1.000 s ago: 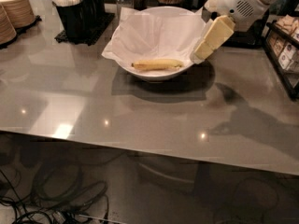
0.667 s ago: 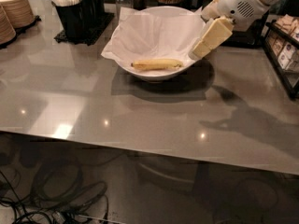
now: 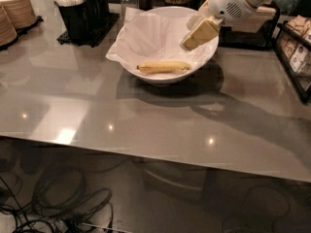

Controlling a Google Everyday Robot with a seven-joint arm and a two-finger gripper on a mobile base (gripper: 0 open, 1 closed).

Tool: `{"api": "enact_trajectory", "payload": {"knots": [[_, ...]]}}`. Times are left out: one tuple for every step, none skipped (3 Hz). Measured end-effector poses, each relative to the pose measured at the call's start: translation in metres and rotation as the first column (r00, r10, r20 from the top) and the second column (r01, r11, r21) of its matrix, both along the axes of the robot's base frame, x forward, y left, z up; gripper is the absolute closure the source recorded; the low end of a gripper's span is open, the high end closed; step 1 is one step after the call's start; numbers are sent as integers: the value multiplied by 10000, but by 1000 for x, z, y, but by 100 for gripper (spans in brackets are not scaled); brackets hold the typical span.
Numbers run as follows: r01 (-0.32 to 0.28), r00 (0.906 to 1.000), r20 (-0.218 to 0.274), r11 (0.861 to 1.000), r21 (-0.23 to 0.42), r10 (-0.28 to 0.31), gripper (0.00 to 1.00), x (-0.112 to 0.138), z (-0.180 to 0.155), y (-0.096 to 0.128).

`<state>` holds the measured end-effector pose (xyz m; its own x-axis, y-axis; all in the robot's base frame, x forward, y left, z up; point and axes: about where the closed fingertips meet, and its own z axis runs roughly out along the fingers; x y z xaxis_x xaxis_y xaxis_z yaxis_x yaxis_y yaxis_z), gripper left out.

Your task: Pick banana from white bowl

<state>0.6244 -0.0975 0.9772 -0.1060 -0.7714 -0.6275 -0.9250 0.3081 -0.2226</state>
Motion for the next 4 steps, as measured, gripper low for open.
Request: {"api": "enact_trajectory", "payload": {"knots": [[-483, 9987, -163, 9986, 220, 487, 43, 21, -14, 30], [-624, 9974, -358, 9979, 168, 630, 45, 35, -32, 45], [-618, 9969, -487, 9981, -70, 614, 47, 48, -51, 54], [-697, 9963, -523, 9969, -367, 678, 47, 62, -70, 63]]}}
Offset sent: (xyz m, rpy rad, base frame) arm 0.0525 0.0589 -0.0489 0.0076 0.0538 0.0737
